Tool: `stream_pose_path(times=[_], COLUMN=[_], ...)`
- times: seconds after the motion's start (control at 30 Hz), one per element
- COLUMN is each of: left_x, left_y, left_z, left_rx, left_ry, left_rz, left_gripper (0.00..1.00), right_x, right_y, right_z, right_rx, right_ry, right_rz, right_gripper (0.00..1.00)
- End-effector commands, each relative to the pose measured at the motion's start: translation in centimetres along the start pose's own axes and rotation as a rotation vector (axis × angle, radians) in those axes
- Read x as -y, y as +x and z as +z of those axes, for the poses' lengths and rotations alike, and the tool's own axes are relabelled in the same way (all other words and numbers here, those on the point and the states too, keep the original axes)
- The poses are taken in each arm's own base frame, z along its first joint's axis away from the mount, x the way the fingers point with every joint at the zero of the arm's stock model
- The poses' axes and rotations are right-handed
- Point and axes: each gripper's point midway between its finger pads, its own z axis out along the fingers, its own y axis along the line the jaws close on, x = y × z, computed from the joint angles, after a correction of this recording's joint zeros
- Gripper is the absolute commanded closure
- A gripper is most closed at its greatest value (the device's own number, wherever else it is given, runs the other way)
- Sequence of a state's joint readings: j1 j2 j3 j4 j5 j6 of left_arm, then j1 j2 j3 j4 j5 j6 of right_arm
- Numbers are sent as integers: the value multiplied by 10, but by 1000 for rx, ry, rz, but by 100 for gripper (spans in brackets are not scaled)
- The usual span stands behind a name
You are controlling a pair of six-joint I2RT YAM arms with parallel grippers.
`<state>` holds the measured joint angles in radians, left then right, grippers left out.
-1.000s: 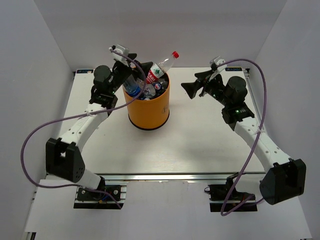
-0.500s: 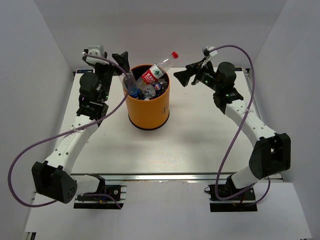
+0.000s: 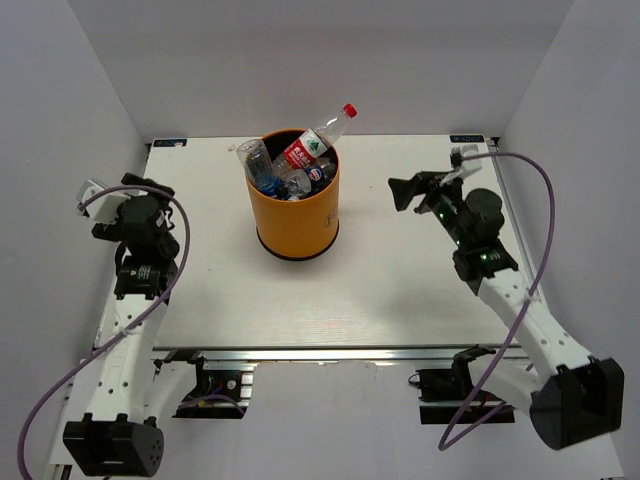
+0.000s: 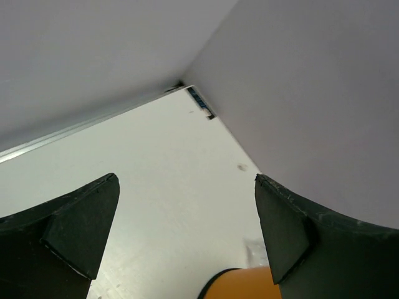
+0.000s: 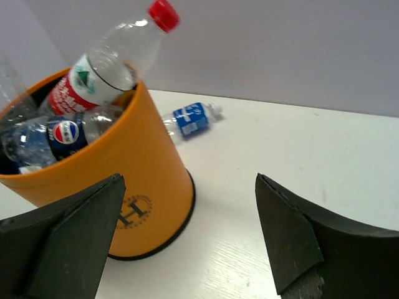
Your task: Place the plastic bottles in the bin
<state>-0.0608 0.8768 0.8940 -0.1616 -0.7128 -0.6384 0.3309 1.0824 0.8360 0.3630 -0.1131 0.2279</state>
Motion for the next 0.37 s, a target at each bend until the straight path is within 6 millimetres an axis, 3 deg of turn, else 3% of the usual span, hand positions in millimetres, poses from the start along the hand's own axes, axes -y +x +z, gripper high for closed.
stream_pose_path(times=[0.0, 0.03, 0.07, 0.2, 0.33], left_x=[-48, -60, -72, -80, -76], left_y=[36, 54, 57, 91, 89], left_z=[13, 20, 27, 37, 37], left_rx=[-107, -163, -176, -295, -279], left_ry=[-160, -211, -252, -241, -201], left_rz=[-2, 29, 32, 28, 27], left_gripper=[2, 2, 2, 2, 2], right_x=[30, 36, 37, 49, 51], right_y=[13, 12, 16, 25, 25], right_z=[-24, -33, -37, -51, -58], right_rx=[18, 28, 25, 30, 43], right_ry=[170, 211, 223, 298, 311], right_rz=[7, 13, 30, 46, 42], right_gripper=[11, 11, 11, 11, 11])
